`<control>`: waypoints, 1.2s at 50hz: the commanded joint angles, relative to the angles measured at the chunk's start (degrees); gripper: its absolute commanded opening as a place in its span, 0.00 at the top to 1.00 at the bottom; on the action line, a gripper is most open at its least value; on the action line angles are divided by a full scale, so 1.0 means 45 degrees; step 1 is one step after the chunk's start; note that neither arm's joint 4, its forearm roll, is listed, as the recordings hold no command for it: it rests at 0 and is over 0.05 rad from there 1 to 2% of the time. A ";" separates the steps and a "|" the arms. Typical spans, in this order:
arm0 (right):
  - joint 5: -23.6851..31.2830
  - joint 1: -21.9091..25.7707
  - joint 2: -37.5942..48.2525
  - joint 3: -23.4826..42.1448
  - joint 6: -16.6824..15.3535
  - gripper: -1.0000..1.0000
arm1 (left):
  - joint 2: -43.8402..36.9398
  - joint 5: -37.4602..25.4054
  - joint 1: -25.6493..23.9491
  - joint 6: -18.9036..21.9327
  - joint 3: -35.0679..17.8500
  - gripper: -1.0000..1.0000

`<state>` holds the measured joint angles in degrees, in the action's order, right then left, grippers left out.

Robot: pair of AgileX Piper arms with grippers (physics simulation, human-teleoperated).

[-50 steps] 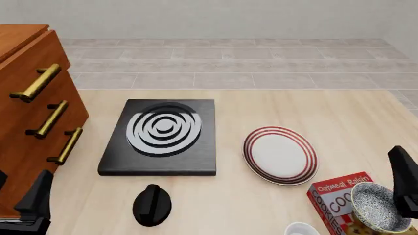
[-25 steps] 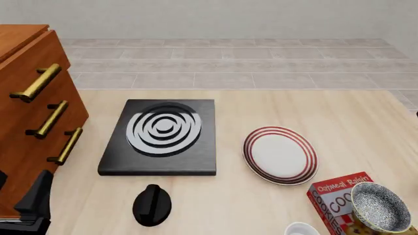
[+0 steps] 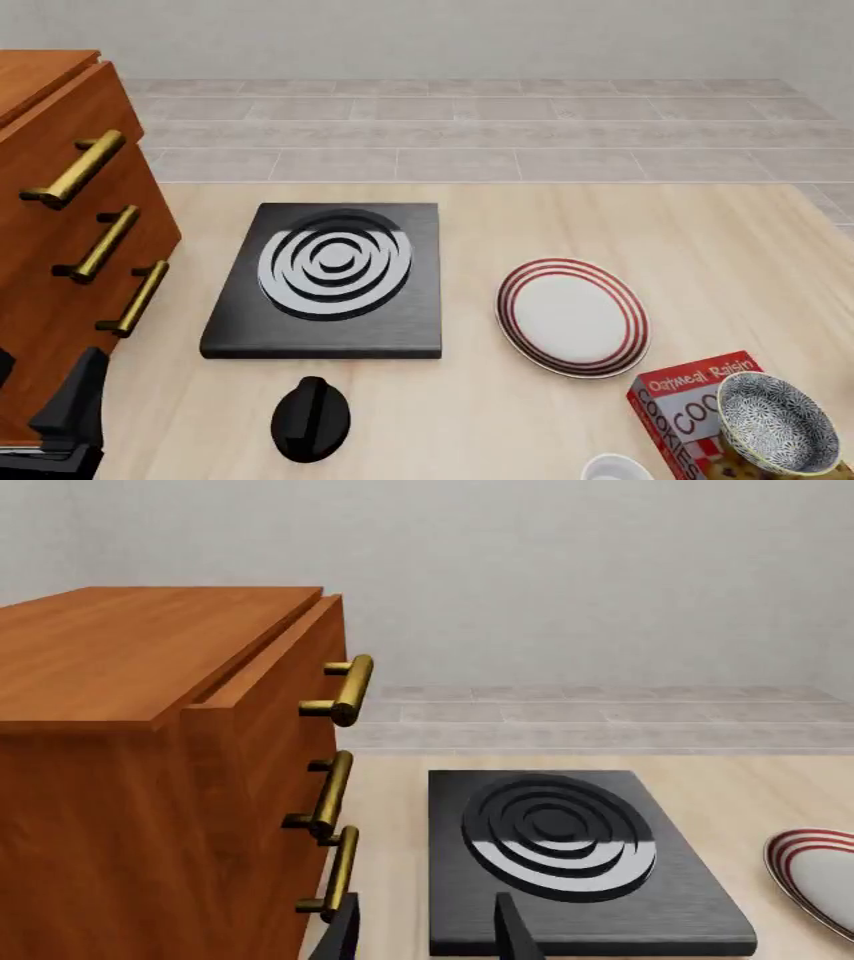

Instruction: Pick the akita bowl on the cookies box and place it on the plate.

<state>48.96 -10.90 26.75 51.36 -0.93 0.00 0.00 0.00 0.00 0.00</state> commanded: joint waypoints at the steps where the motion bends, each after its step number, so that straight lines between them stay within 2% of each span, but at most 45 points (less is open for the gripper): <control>1: 0.0989 -0.1181 0.0033 0.0665 -0.0612 0.00 | 0.0000 0.0000 0.0000 0.0000 0.0000 0.00; 2: 0.1011 -0.1508 0.0053 0.0760 -0.0872 0.00 | 0.0000 0.0000 0.0000 0.0000 0.0000 0.00; 7: 0.1327 -0.1826 -0.0113 0.0658 -0.0626 0.00 | 0.0000 0.0000 0.0000 0.0000 0.0000 0.00; 18: 0.1372 -0.2741 -0.0400 0.0039 -0.1020 0.00 | 0.0000 0.0000 0.0000 0.0000 0.0000 0.00; 22: 0.1254 -0.2816 -0.0532 -0.0437 -0.0697 0.00 | 0.0000 0.0000 0.0000 0.0000 0.0000 0.00; 42: 0.0314 -0.3351 -0.0604 -0.2130 -0.0019 0.00 | 0.0000 0.0000 0.0000 0.0000 0.0000 0.00; 60: -0.0660 -0.4015 -0.0212 -0.3075 0.0494 0.00 | 0.0000 0.0000 0.0000 0.0000 0.0000 0.00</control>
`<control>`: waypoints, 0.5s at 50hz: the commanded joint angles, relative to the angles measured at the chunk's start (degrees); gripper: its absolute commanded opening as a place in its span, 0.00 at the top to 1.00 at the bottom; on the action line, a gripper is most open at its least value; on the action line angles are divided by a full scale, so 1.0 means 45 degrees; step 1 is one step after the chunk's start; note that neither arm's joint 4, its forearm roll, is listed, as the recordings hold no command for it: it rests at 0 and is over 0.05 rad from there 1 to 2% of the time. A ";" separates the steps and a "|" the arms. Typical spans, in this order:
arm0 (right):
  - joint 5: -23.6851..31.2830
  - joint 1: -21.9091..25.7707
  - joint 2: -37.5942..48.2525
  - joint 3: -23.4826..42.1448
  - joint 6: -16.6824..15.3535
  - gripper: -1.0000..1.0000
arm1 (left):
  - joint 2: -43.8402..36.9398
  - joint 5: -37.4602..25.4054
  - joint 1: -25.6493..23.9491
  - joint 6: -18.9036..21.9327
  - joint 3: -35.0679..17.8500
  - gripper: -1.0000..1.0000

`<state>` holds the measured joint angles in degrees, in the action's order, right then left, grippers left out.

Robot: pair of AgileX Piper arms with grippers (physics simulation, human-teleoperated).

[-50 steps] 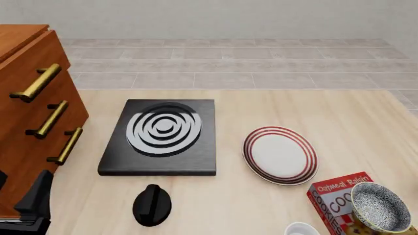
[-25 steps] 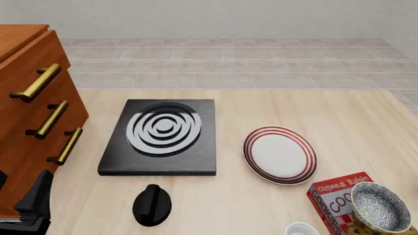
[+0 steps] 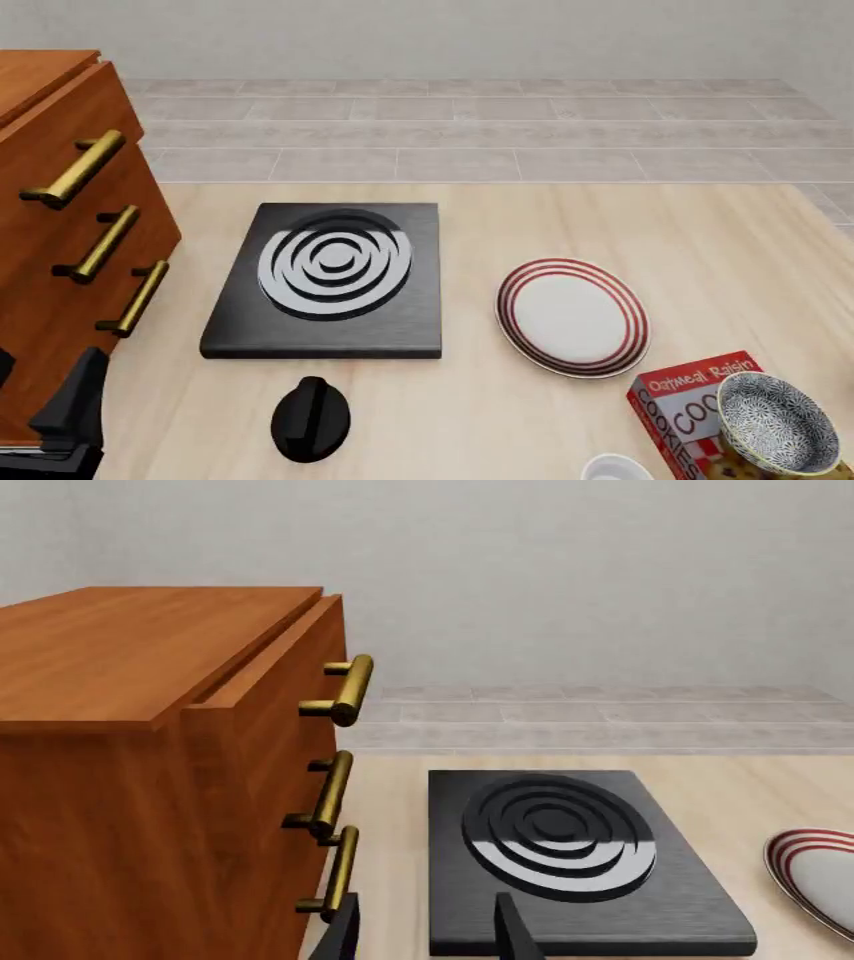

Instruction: Pick the akita bowl on the cookies box and place it on the plate.

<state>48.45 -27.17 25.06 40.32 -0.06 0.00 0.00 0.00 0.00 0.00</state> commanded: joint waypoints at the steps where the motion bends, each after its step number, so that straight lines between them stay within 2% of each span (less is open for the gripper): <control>1: -0.0594 -0.0429 0.0184 -0.0677 0.0326 0.00 | 0.0000 0.0000 0.0000 0.0000 0.0000 0.00; 12: -0.1399 -0.0632 0.0432 -0.1656 0.0710 0.00 | 0.0000 0.0000 0.0000 0.0000 0.0000 0.00; 25: -0.1841 -0.0766 0.0430 -0.2681 0.0627 0.00 | 0.0000 0.0000 0.0000 0.0000 0.0000 0.00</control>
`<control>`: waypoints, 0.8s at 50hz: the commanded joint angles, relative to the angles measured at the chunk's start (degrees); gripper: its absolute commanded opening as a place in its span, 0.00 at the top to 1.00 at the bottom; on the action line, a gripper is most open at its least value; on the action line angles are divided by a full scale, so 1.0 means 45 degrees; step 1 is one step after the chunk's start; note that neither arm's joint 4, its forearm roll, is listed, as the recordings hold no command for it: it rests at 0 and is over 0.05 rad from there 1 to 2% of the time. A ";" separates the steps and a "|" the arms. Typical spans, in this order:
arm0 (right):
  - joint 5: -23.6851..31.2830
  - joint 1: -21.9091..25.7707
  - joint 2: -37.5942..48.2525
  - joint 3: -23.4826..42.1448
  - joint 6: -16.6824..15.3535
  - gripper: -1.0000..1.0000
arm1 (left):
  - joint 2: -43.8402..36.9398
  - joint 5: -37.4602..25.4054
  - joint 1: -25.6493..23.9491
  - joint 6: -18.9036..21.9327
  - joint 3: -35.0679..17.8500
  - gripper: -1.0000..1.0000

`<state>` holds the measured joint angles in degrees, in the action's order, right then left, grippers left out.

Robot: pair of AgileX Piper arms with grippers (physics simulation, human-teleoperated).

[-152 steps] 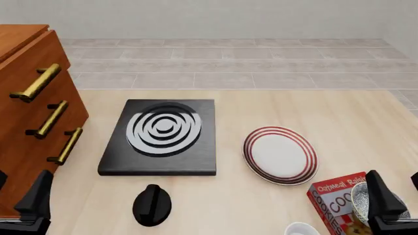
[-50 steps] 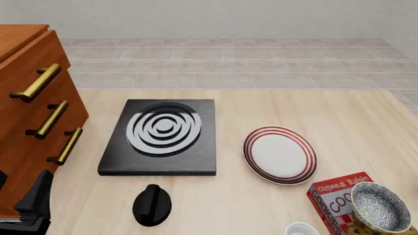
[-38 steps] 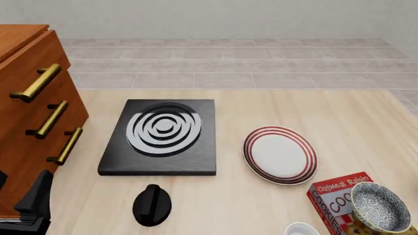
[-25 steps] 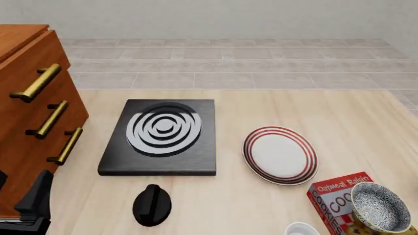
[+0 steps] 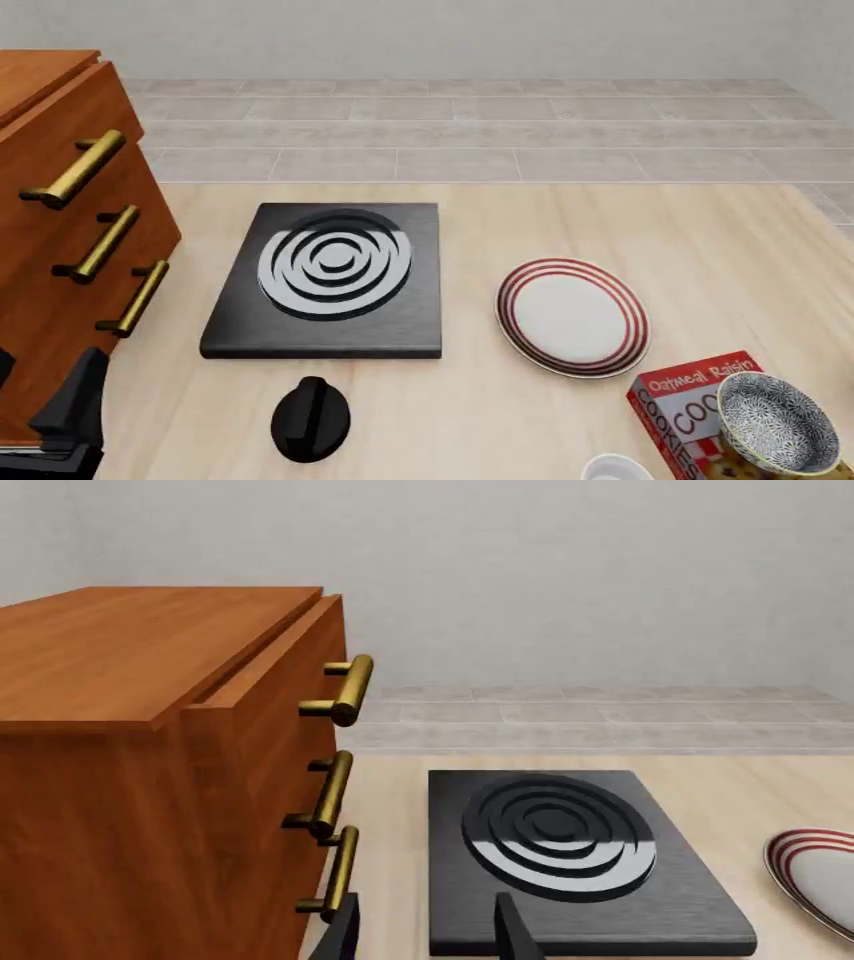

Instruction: Pick the akita bowl on the cookies box and place it on the plate.

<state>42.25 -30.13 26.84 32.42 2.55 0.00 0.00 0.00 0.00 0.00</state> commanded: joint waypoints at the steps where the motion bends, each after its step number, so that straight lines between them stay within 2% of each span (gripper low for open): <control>1: -0.0439 -0.0033 -0.0001 -0.1052 0.0133 0.00 | 0.0000 0.0000 0.0000 0.0000 0.0000 0.00; 11: -0.0744 -0.0148 -0.0050 -0.2067 -0.0059 0.00 | 0.0000 0.0000 0.0000 0.0000 0.0000 0.00; 40: -0.1783 0.0040 0.0037 -0.3695 0.0583 0.00 | 0.0000 0.0000 0.0000 0.0000 0.0000 0.00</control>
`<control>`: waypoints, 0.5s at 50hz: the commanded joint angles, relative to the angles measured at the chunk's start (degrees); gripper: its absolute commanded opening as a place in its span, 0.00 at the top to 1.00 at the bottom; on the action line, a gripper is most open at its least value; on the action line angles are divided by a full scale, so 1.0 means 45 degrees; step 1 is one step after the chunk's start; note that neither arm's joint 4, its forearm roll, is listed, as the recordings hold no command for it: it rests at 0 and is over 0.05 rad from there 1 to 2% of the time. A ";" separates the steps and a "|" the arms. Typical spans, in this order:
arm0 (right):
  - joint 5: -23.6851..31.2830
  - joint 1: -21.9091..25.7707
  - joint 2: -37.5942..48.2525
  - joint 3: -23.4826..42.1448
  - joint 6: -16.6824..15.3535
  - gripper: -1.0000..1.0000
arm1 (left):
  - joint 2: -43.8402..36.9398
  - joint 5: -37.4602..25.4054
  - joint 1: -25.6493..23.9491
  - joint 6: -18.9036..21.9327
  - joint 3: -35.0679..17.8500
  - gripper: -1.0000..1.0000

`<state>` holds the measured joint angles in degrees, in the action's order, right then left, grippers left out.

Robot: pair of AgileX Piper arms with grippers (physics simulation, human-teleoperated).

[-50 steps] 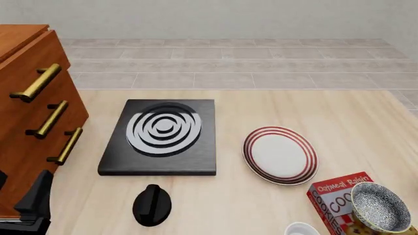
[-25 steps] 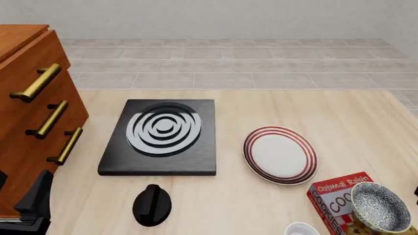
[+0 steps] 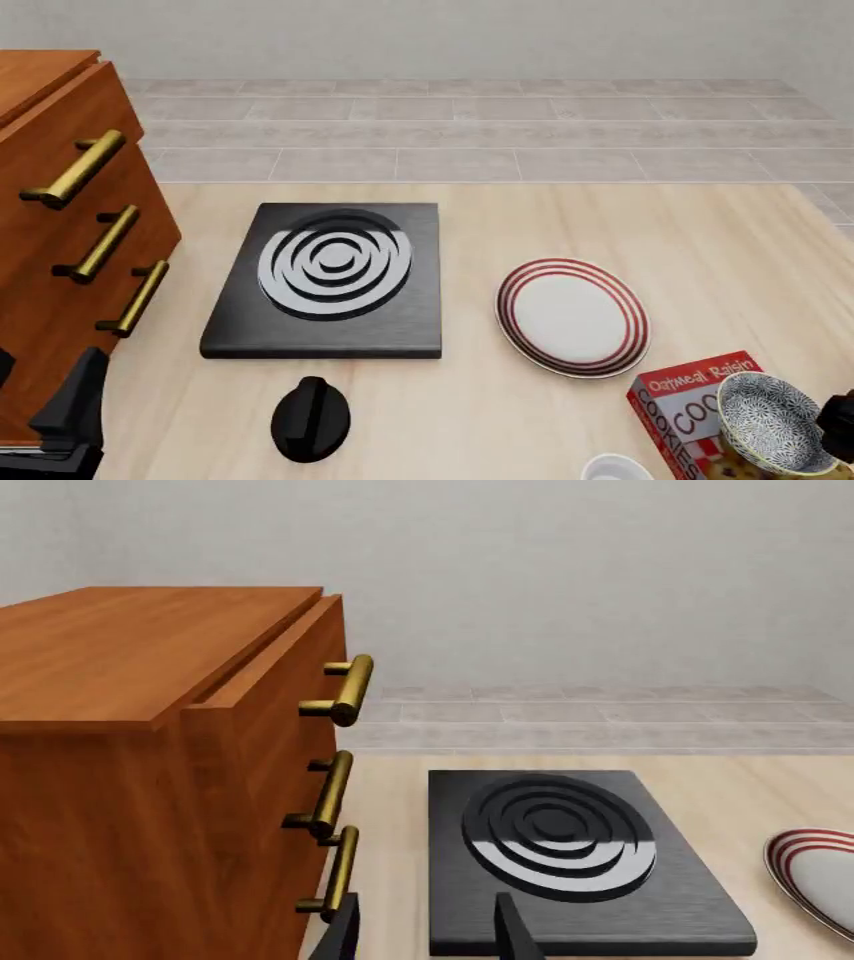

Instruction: Pick the akita bowl on the cookies box and place it on the plate.

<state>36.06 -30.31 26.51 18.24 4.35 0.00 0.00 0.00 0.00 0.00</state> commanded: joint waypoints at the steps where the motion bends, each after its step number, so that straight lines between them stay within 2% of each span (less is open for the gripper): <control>1: -0.0514 0.0071 0.0171 -0.0623 0.0183 0.00 | 0.0000 0.0000 0.0000 0.0000 0.0000 0.00; 25: -0.1601 0.0363 0.0636 -0.1595 0.0649 0.00 | 0.0000 0.0000 0.0000 0.0000 0.0000 0.00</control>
<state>30.76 -29.11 28.69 12.90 6.47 0.00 0.00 0.00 0.00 0.00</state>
